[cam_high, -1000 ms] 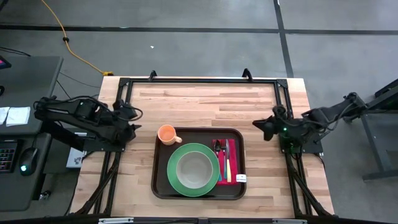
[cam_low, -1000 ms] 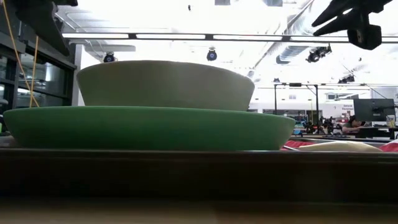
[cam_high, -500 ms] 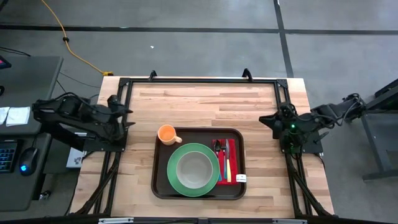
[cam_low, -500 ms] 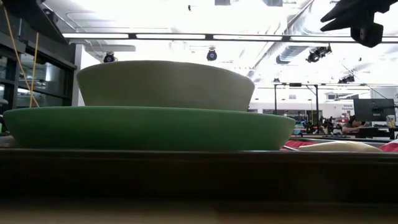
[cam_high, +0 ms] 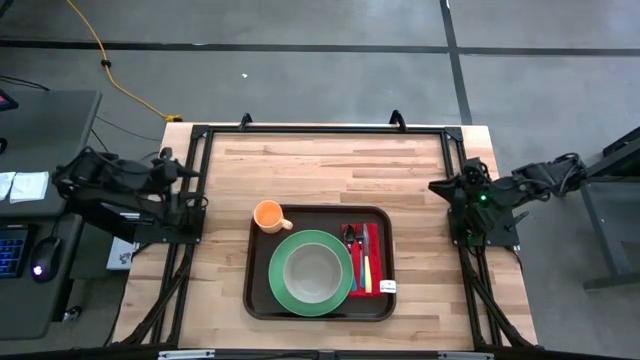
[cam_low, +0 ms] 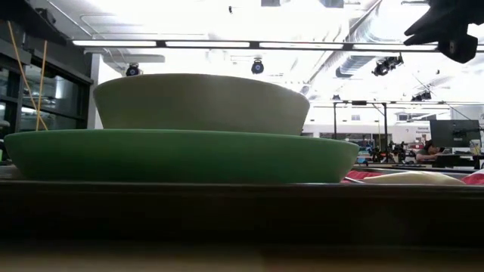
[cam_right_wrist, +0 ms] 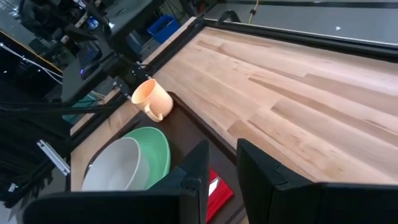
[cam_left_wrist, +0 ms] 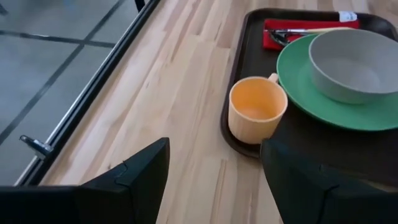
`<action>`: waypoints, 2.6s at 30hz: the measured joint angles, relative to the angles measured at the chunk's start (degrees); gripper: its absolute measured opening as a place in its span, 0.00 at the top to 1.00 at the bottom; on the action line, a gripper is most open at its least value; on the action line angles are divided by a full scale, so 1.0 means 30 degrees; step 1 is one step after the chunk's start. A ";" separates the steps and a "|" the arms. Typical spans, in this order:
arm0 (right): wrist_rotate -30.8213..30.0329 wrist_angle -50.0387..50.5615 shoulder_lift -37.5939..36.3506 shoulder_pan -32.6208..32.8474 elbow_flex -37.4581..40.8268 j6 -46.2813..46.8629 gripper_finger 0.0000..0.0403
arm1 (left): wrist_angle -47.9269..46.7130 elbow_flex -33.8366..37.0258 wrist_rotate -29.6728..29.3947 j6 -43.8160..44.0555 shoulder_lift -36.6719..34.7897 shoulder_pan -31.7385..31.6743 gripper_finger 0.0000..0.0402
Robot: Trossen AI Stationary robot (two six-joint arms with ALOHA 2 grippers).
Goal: Set up tray
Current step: Return to Home Position
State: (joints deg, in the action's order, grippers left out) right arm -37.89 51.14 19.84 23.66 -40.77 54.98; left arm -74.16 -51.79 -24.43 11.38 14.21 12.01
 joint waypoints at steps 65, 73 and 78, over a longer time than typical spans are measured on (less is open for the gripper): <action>0.3831 -1.4736 -0.6488 -0.0007 1.2262 -0.4734 0.86 | 1.6473 1.2004 0.6815 -0.4443 -0.4615 0.0007 0.30; 0.3787 -1.4837 -0.6487 -0.0007 1.2269 -0.5088 0.86 | 1.8669 1.3459 0.7032 -0.5341 -0.4601 0.0007 0.30; 0.3773 -1.4844 -0.6487 -0.0007 1.2269 -0.5151 0.86 | 2.0794 1.4733 0.7137 -0.5629 -0.4601 0.0007 0.30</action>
State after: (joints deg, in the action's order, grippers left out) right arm -26.57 6.61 0.38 23.64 -3.97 39.53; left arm -11.78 -7.59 -3.02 -5.51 0.40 12.03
